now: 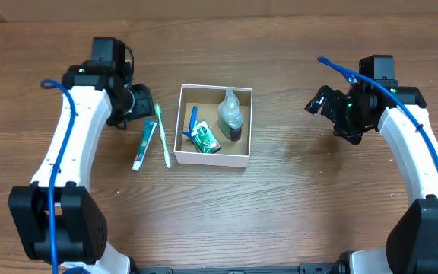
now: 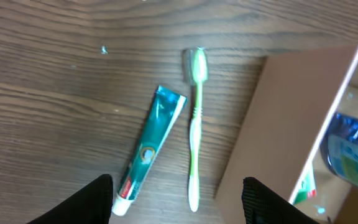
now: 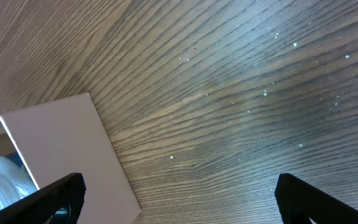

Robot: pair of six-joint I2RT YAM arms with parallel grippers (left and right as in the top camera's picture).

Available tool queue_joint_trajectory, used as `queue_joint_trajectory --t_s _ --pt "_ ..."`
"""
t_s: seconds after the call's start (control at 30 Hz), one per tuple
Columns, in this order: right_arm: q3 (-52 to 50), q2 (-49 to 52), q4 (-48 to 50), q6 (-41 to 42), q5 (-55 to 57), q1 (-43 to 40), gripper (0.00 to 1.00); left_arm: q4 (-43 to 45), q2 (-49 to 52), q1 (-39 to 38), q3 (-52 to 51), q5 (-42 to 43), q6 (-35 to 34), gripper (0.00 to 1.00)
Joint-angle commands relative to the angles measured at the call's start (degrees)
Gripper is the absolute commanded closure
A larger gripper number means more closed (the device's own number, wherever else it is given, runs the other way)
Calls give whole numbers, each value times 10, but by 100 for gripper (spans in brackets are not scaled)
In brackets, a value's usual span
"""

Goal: Pack container
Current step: 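Grasp the teal toothpaste tube with the left gripper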

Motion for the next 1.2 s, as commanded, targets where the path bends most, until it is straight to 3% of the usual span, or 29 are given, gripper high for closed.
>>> queue_joint_trajectory --t_s 0.0,0.23,0.47,0.63,0.83,1.0,1.17 --pt "2 -13 1 1 -1 -1 0 10 59 -6 4 -11 10 34" --pt "2 -13 1 1 -1 -1 0 62 146 -8 4 10 42 37" --pt "2 -13 1 1 -1 -1 0 82 159 -8 4 1 47 40" --pt "2 -13 1 1 -1 -1 0 23 159 -8 4 -15 63 40" --pt "2 -13 1 1 -1 -1 0 -47 159 -8 0 -34 132 39" --pt "2 -13 1 1 -1 -1 0 15 162 -8 -44 -39 153 33" --pt "2 -13 1 1 -1 -1 0 71 162 -4 -88 -43 151 39"
